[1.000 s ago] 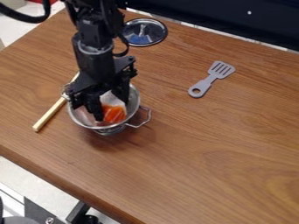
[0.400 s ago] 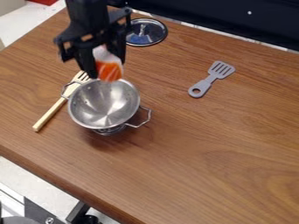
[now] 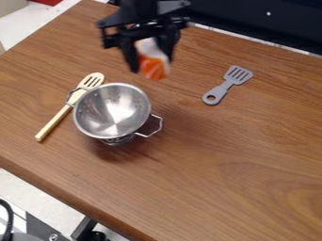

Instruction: Put the product on the table

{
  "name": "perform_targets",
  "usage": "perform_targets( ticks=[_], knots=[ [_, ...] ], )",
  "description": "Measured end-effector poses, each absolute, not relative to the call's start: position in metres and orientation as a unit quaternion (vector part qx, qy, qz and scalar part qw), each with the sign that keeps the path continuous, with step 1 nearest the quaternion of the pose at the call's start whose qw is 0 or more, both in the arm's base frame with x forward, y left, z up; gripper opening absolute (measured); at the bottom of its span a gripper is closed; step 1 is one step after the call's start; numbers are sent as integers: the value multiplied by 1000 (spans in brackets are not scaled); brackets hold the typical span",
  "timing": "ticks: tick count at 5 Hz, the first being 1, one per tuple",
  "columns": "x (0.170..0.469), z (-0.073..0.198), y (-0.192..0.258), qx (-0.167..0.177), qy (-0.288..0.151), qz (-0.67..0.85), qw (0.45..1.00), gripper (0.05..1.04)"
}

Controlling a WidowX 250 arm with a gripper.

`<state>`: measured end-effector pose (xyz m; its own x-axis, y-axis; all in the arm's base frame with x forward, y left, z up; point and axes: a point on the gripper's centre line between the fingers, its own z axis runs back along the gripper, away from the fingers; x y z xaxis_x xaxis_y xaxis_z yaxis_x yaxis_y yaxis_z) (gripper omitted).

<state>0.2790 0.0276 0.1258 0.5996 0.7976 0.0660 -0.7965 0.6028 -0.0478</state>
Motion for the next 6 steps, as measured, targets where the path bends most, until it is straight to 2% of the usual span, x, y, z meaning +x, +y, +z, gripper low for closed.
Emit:
perform_targets(
  ticks=[1, 3, 4, 5, 6],
  knots=[
    [290, 119, 22, -2, -23, 402, 915, 602],
    [290, 100, -6, 5, -46, 253, 966, 602],
    [289, 92, -16, 1, -54, 221, 974, 602],
    [288, 80, -24, -5, -34, 210, 977, 602],
    [285, 70, -34, -22, -39, 213, 976, 602]
  ],
)
